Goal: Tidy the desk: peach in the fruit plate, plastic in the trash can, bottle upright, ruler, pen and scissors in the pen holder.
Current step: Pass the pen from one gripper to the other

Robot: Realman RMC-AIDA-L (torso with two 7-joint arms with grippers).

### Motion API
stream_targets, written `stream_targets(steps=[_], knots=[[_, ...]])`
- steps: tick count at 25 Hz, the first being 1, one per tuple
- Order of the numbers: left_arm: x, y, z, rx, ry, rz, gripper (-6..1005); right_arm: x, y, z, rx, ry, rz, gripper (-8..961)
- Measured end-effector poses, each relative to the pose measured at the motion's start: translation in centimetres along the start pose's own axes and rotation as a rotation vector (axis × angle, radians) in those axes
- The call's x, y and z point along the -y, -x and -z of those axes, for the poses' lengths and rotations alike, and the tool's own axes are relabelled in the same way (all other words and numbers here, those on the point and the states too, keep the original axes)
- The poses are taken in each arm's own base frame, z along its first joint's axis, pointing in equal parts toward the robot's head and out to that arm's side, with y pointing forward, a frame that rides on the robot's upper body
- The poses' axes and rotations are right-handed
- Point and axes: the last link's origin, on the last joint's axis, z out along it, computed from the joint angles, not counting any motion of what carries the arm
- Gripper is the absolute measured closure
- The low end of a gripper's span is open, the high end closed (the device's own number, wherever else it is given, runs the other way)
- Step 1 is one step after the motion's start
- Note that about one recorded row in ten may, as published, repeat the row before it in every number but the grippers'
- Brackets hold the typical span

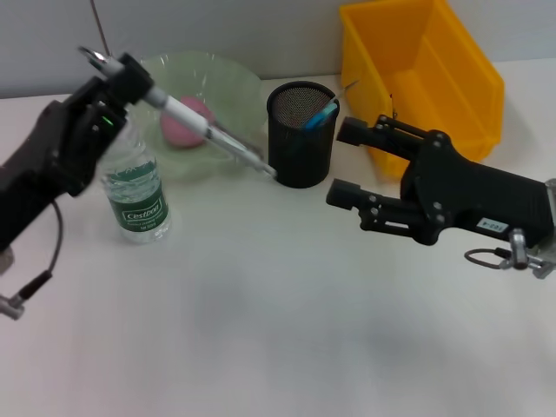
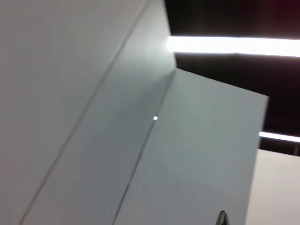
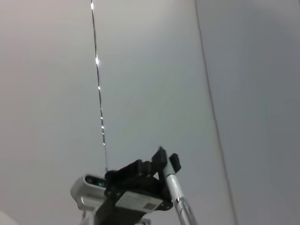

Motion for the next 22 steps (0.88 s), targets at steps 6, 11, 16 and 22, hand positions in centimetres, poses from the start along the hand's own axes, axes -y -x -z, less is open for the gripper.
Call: stream_targets(steps=[6,11,16,22], knots=[[-0.3,0.2,-1.3,-0.02,0.059,0.005,859,-0.2,0.8,-1.3,0.01,0.093,-0.108,178],[-0.3,0.2,-1.8,-0.059,0.075,0.031,859,-0.4,0.6,-1.7,0.028,0.107,-0.154,178],[-0.5,0.0,-2.2,-0.064,0.099,0.03,859,-0.4,0.6,-2.2,0.062,0.099,-0.176,178],[-0.6,-0.2,-2.2,-0.075,0.107,0.028,859,-0.2,0.7,-2.8,0.095,0.102,-0.196,179]])
